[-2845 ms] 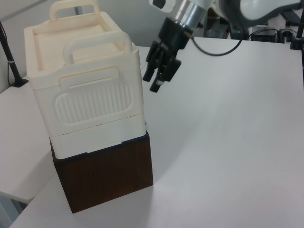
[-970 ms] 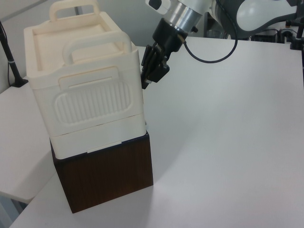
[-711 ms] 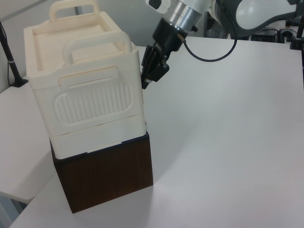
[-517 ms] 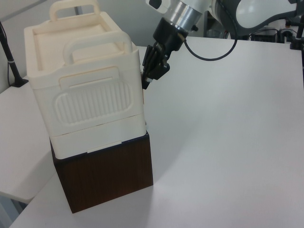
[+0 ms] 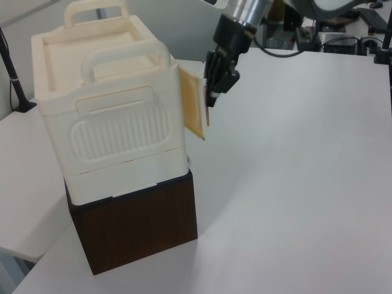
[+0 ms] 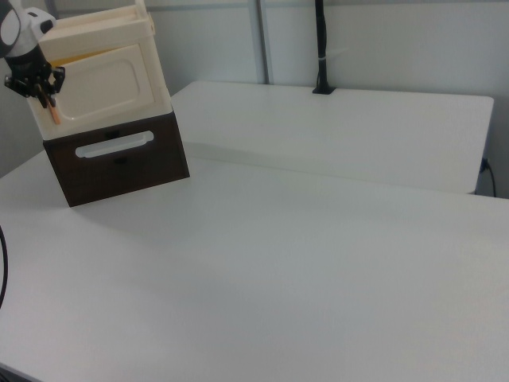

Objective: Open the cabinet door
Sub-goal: 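Swing the door outward on its hinge with the gripper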

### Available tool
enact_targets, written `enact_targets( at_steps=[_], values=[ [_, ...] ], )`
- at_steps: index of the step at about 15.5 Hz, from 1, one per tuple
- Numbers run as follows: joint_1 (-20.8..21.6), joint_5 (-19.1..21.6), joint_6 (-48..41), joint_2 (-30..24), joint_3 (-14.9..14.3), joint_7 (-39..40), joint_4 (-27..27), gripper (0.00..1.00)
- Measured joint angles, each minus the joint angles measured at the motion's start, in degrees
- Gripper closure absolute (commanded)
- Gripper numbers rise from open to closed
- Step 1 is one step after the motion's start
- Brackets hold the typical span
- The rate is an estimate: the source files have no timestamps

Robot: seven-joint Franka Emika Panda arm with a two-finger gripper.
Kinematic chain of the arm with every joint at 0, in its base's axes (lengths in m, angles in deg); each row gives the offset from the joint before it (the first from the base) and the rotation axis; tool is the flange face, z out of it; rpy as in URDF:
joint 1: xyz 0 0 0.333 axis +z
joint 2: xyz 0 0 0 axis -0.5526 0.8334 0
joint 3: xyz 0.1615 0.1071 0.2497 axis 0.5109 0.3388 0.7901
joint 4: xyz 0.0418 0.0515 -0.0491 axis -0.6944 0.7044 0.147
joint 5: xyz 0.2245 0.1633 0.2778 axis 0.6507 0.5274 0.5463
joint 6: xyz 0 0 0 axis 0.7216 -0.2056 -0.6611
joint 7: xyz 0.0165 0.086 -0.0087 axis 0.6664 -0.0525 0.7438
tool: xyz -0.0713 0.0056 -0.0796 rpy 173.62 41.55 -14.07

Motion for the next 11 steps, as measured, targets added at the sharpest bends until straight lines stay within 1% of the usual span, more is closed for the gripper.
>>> enact_targets(
  at_steps=[1,3,5,7,8,9,11],
  values=[
    [-0.8,0.3,-3.3,-0.5,0.0,0.0,0.5,0.17],
    [-2.6,0.7,-9.2,-1.3,0.0,0.1,1.5,0.09],
    [-4.9,0.8,-14.9,-2.5,-0.1,0.4,1.9,0.09],
    [-7.4,0.6,-20.6,-3.9,-0.1,2.5,2.0,0.09],
    [-8.7,0.4,-23.0,-4.6,-0.2,4.2,2.1,0.07],
    [-10.2,0.3,-25.4,-5.5,-0.6,6.3,2.2,0.02],
    [-12.8,0.3,-29.5,-7.4,-2.2,9.2,2.7,0.00]
  ],
)
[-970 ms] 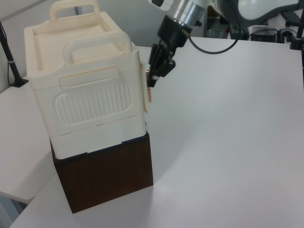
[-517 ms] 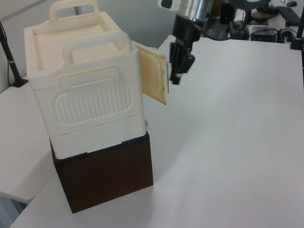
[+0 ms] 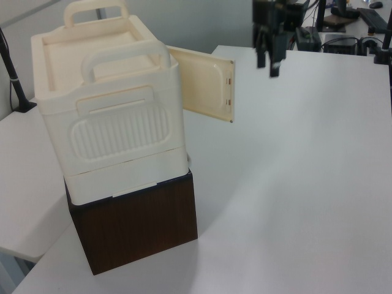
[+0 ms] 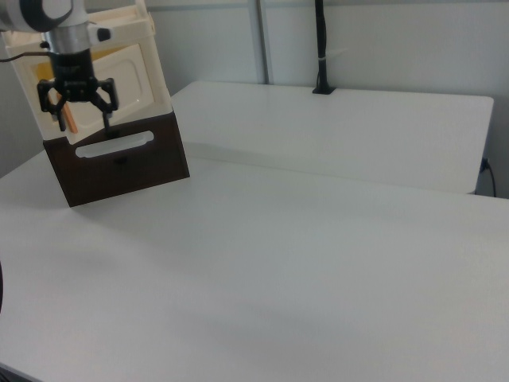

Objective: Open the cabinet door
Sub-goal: 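Swing the door outward on its hinge with the gripper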

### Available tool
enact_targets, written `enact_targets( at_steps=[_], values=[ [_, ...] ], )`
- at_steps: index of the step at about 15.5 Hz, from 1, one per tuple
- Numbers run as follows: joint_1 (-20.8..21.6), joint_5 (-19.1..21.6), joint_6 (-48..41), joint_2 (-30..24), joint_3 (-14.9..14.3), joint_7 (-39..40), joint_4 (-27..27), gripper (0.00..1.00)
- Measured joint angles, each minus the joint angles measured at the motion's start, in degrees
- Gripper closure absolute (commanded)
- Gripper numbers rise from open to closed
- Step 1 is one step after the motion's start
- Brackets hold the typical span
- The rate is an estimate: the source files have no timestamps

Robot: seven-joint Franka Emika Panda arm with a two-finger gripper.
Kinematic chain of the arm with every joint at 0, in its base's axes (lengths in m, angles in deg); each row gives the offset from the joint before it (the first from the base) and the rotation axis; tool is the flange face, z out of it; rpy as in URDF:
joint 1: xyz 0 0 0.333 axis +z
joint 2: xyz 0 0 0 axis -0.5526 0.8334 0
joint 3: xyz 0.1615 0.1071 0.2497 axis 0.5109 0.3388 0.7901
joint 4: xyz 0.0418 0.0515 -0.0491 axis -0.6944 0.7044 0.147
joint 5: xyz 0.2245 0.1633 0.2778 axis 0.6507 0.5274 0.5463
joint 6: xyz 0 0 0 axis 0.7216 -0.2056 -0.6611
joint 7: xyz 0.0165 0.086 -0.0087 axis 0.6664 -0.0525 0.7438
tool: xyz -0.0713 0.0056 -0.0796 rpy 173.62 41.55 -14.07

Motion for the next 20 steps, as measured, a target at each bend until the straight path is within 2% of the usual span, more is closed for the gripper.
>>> enact_targets(
  at_steps=[4,7,11,13,16,18,20],
  values=[
    [-6.4,-0.4,-6.5,-4.9,-1.6,1.0,0.5,0.00],
    [-9.8,-3.8,-9.4,-7.7,-1.7,0.7,1.0,0.00],
    [-13.5,-5.8,-10.4,-9.6,-1.4,-5.2,2.3,0.00],
    [-16.1,-6.9,-10.4,-10.9,0.2,-8.5,3.4,0.00],
    [-20.2,-9.6,-9.6,-13.6,5.4,-16.3,6.9,0.00],
    [-21.7,-11.6,-8.5,-15.1,9.2,-21.3,9.8,0.00],
    [-22.4,-12.3,-7.7,-15.5,11.0,-23.3,11.6,0.00]
  ],
)
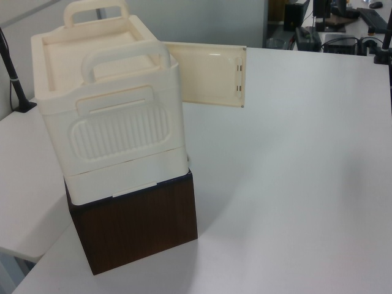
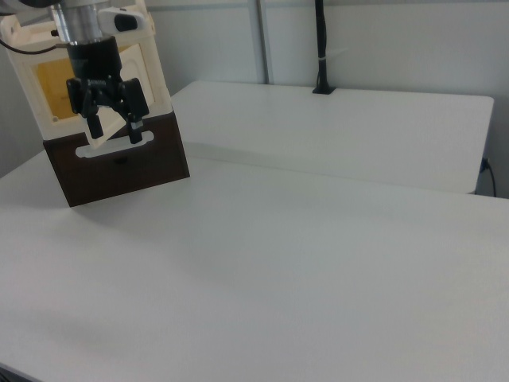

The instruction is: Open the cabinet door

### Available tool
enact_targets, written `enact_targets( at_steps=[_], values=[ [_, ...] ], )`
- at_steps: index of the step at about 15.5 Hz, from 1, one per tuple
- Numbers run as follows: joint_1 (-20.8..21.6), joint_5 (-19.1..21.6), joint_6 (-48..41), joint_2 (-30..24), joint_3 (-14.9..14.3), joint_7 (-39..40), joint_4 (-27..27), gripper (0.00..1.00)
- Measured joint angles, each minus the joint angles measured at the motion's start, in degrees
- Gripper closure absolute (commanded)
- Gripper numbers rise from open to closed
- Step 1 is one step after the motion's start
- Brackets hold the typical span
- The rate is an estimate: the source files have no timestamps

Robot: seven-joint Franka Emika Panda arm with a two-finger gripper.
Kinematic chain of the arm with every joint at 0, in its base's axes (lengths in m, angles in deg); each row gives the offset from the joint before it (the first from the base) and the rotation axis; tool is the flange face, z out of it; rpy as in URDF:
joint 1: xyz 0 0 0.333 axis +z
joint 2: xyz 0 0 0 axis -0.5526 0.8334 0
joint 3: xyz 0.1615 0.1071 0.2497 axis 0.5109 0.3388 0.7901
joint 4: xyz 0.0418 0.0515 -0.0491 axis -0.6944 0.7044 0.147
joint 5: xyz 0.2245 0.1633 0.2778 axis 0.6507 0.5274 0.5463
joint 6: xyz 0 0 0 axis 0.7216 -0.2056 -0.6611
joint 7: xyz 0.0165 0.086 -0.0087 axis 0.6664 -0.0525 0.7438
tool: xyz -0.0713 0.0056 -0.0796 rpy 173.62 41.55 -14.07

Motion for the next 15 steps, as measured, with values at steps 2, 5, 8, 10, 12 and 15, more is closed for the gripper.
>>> enact_targets(
  at_steps=[2,5,8,10,12,15],
  values=[
    [-0.9,0.0,1.9,0.4,0.1,-0.1,1.1,0.00],
    [-2.7,0.5,5.1,1.4,-0.9,-0.1,1.4,0.00],
    [-2.9,3.7,5.7,1.3,-4.6,0.4,0.8,0.00],
    [-2.9,4.7,5.7,1.4,-6.1,1.0,0.5,0.00],
    [-2.4,4.8,5.7,1.6,-6.2,1.0,0.5,0.00],
    [-1.6,4.8,5.7,2.3,-6.2,1.0,0.4,0.00]
  ],
)
